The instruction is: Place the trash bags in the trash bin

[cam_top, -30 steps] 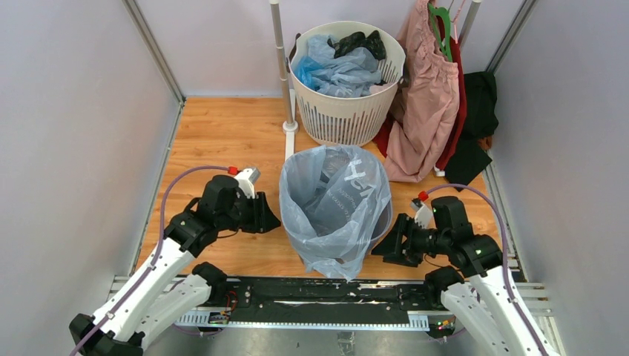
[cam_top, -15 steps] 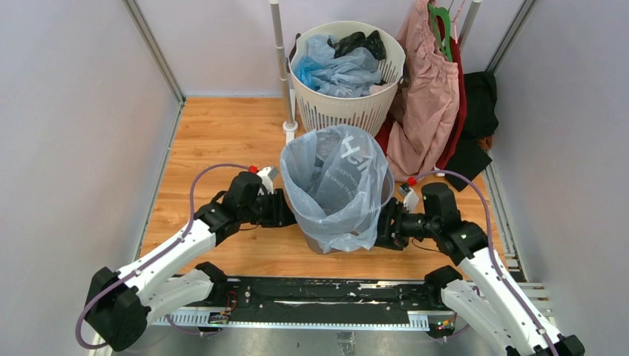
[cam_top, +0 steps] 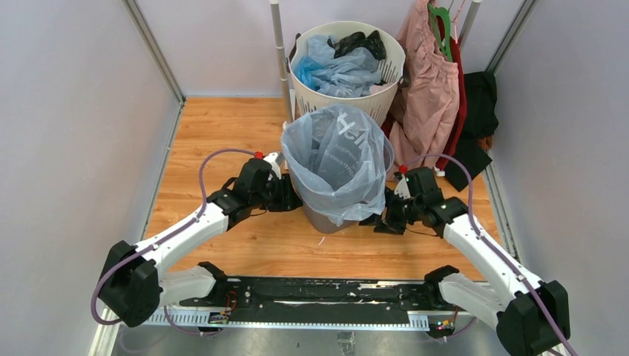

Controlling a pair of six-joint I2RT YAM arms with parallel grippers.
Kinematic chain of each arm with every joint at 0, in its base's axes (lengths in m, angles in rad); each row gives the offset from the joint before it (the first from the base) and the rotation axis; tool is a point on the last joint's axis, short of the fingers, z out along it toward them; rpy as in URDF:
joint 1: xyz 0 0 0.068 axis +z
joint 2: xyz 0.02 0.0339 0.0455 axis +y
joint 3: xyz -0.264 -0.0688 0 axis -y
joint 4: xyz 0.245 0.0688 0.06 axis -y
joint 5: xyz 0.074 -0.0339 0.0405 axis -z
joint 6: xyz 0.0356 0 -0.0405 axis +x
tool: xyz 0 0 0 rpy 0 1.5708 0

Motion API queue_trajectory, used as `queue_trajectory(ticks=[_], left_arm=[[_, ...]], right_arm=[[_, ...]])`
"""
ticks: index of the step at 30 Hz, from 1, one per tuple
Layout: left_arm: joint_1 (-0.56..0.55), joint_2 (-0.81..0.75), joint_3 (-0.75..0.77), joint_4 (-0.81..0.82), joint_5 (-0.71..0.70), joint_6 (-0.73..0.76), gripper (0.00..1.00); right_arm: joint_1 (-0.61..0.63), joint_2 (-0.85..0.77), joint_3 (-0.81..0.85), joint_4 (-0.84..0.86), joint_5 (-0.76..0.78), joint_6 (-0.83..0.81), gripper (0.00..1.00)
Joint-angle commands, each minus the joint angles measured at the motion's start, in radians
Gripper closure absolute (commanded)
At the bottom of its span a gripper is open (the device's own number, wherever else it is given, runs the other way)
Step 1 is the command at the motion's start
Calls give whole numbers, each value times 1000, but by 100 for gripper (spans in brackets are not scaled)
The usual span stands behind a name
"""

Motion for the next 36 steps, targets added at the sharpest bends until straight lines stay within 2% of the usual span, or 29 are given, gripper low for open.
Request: queue_trajectory(ticks=[1,4,8,10,15,20,27,36], left_arm=[[9,-62,25,-39,-10,31,58],[9,-179,16,-130,-10,33,58],[9,-311,78,-273,-9,33,57],[9,-346,137,-322,-1,38,57],[8,-354,320,-381,29,53,55],[8,-288,451,-413,8,97,52],[9,-218,460,-386,-21,121,51],[8,-174,470,-352,-25,124,52]], right_arm=[[-18,-20,192,-301,320,-227,36],[-18,-79,327,-441,472,-305,36],[-18,-91,566,-573,560,-371,37],[-18,-73,661,-588,541,-406,37],[-18,-5,814,-507,451,-462,37],[-18,122,899,-416,371,-473,44],[-18,283,965,-336,298,-451,48],[-18,342,1014,-347,293,-438,49]])
